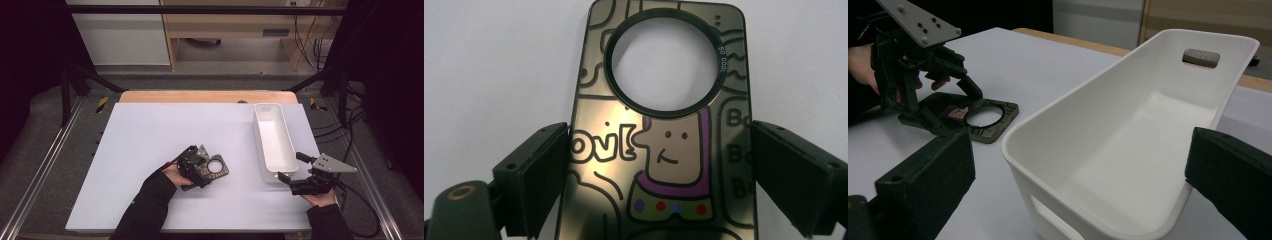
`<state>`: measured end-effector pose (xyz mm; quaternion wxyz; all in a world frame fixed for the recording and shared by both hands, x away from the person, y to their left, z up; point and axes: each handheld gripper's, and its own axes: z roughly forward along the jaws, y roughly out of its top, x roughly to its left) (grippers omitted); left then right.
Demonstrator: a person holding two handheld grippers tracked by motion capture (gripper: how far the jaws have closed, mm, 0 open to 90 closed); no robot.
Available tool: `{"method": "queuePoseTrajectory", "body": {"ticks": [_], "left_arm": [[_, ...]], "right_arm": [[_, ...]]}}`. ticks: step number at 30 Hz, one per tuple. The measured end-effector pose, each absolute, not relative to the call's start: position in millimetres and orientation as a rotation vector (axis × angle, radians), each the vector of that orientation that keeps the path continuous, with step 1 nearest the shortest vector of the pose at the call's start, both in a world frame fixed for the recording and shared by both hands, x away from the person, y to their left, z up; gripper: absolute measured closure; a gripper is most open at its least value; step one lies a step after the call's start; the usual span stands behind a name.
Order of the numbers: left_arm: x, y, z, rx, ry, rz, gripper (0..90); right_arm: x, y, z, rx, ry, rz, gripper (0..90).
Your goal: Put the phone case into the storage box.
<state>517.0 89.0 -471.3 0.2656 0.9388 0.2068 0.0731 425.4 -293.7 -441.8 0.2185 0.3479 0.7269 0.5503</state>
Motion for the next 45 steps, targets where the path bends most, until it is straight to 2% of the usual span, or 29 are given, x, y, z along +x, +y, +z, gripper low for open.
{"method": "queuePoseTrajectory", "body": {"ticks": [32, 45], "left_arm": [[498.9, 99.3, -445.4, 2.443, 0.545, 0.218, 11.4], [484.8, 121.0, -436.2, 2.375, 0.562, 0.227, 11.4]], "right_arm": [[425.1, -292.4, -440.9, 0.943, 2.025, 1.527, 0.1], [424.4, -287.4, -437.2, 0.915, 2.053, 1.532, 0.3]]}}
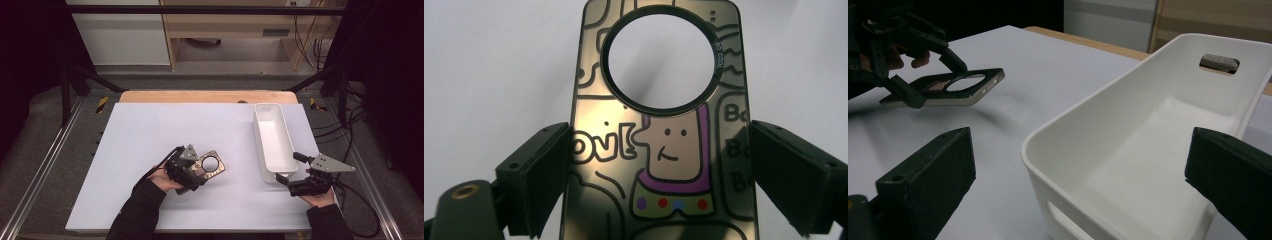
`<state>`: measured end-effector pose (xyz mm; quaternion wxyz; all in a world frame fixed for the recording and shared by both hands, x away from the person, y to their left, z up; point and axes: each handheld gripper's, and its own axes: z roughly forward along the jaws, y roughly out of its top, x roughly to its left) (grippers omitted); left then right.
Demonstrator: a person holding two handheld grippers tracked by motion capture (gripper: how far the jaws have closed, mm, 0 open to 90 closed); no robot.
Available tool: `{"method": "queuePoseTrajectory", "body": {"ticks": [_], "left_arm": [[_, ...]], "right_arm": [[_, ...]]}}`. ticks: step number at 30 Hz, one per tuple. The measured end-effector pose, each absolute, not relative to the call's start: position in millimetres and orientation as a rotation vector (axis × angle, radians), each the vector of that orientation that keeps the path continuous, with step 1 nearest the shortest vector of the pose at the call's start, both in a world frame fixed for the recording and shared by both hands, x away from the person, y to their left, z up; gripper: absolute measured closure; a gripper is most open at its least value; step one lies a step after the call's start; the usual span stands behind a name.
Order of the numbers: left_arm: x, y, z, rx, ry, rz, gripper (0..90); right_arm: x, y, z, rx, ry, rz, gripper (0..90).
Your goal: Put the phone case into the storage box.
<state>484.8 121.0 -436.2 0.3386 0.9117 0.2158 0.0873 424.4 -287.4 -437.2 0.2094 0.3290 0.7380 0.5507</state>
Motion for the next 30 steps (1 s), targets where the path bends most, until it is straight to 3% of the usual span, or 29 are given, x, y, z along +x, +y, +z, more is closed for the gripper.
{"method": "queuePoseTrajectory", "body": {"ticks": [10, 30], "left_arm": [[473.8, 136.6, -429.3, 2.334, 0.572, 0.254, 11.3], [465.6, 130.4, -423.3, 2.334, 0.521, 0.215, 11.4]], "right_arm": [[424.2, -277.6, -434.8, 0.888, 2.097, 1.523, 1.1], [421.4, -251.5, -425.0, 0.782, 2.158, 1.561, 0.9]]}}
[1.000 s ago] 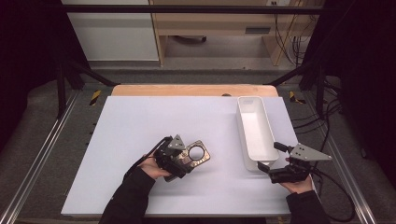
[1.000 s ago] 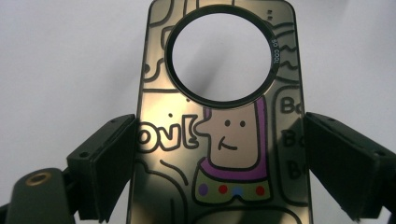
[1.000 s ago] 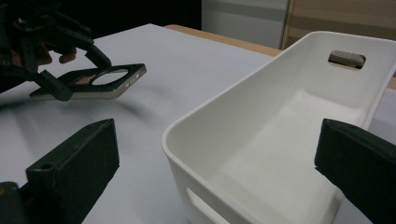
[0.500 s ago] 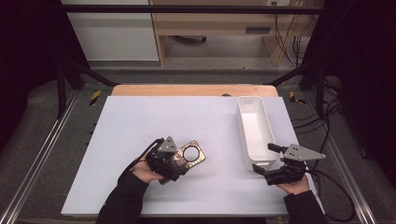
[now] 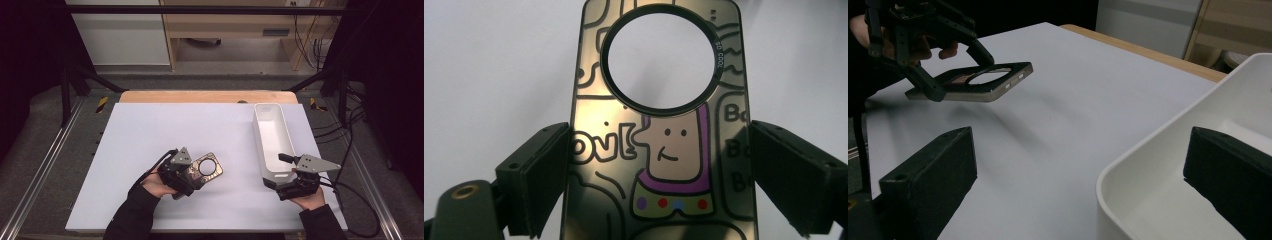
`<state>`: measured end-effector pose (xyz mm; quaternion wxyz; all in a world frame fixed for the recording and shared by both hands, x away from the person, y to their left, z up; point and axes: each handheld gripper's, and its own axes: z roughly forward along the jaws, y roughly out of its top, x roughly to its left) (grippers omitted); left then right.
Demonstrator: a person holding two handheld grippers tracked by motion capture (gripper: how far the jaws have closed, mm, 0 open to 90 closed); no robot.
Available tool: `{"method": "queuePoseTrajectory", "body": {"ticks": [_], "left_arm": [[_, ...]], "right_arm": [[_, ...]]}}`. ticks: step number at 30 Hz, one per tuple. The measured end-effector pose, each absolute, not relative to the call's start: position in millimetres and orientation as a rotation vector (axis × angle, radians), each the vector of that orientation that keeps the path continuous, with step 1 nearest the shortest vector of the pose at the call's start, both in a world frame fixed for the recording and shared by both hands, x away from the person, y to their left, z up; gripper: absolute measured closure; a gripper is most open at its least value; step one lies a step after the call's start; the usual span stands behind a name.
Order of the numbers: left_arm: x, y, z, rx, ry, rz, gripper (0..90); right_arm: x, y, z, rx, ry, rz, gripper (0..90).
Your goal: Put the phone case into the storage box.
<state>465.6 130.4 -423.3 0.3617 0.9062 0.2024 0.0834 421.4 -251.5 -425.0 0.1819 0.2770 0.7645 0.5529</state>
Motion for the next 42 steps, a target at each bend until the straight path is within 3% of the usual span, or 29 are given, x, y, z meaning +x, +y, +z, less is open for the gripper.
{"method": "queuePoseTrajectory", "body": {"ticks": [42], "left_arm": [[461.0, 106.2, -400.0, 2.335, 0.393, 0.151, 11.4]], "right_arm": [[442.3, -189.6, -416.4, 0.523, 2.333, 1.649, 0.2]]}}
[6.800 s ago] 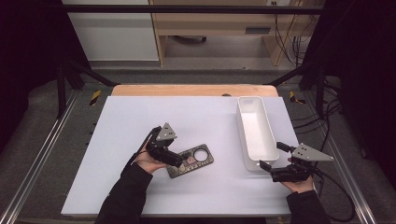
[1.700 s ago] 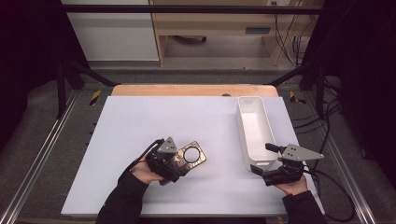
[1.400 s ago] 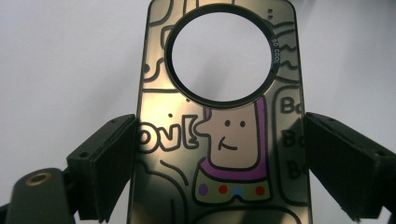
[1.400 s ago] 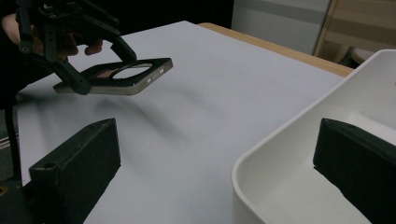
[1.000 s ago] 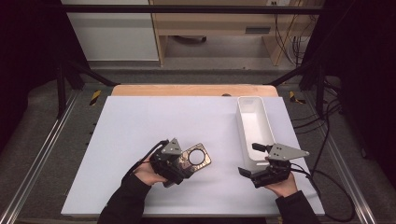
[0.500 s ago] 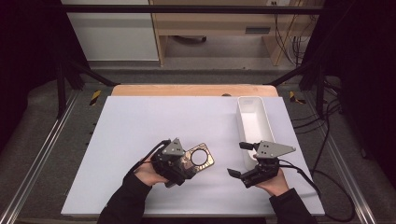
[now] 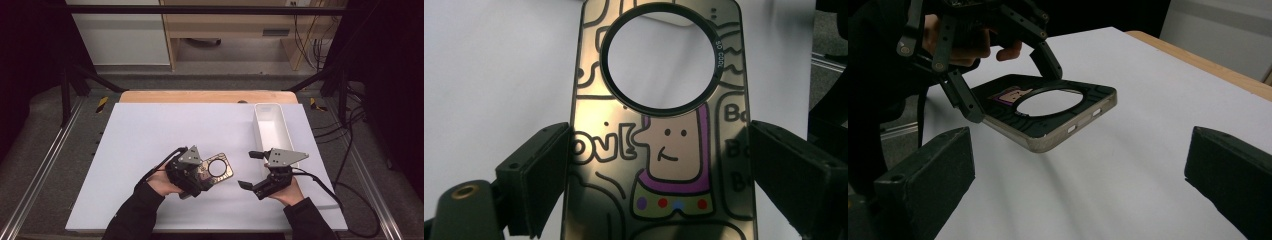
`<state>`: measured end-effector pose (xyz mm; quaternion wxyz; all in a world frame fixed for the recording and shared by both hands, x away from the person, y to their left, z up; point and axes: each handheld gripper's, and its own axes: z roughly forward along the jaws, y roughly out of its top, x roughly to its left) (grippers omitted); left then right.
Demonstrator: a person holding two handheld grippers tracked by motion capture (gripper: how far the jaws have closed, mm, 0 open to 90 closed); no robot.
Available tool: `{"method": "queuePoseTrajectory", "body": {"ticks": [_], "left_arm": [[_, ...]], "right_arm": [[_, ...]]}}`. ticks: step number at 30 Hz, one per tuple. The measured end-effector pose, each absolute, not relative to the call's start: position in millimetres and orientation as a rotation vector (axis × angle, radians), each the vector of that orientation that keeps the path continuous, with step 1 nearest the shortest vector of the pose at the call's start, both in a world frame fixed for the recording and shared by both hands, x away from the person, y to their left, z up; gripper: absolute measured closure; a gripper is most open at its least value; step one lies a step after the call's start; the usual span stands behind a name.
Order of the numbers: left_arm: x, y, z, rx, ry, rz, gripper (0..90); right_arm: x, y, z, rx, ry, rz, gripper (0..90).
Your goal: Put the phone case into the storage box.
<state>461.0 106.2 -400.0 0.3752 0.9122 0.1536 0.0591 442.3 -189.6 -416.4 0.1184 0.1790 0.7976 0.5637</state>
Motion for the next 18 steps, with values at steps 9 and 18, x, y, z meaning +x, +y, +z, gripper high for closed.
{"method": "queuePoseTrajectory", "body": {"ticks": [9, 18], "left_arm": [[460.1, 96.0, -398.5, 2.361, 0.349, 0.147, 11.4], [456.9, 91.1, -394.9, 2.375, 0.308, 0.136, 11.4]], "right_arm": [[444.8, -181.6, -418.7, 0.47, 2.381, 1.648, 0.1], [445.2, -177.3, -419.6, 0.417, 2.416, 1.633, 0.2]]}}
